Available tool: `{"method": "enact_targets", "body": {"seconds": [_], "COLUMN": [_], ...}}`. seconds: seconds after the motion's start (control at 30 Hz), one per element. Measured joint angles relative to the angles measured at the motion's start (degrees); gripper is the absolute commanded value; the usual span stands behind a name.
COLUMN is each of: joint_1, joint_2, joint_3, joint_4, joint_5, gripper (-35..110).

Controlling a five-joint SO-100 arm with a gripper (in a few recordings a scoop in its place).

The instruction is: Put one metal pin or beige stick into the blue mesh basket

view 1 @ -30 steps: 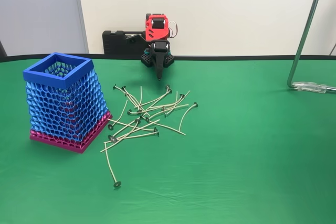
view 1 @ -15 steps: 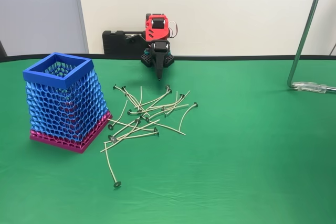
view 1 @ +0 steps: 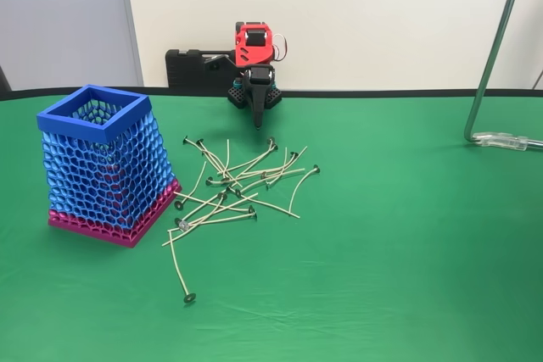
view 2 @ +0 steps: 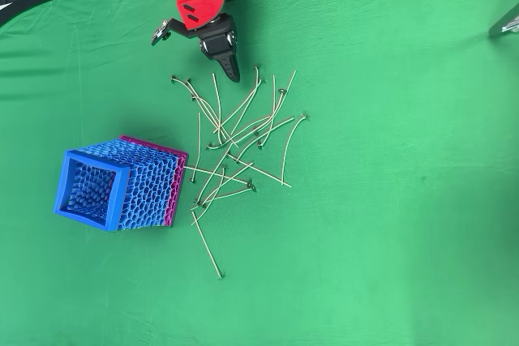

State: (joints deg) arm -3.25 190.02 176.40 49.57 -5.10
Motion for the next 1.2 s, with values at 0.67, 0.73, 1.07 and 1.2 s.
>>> {"method": "enact_targets", "body": {"seconds": [0.67,0.73,1.07,1.2], "joint_1": [-0.4,-0.4,-0.1,1.6], "joint_2": [-1.0,-2.9,-14.0,-19.6], "joint_3": [-0.2,-1.1,-11.7,-18.4], "joint_4": [0.0,0.1,0.1,0.1], "joint_5": [0.0,0.0,1.1,2.0], "gripper": [1,1,1,1]}}
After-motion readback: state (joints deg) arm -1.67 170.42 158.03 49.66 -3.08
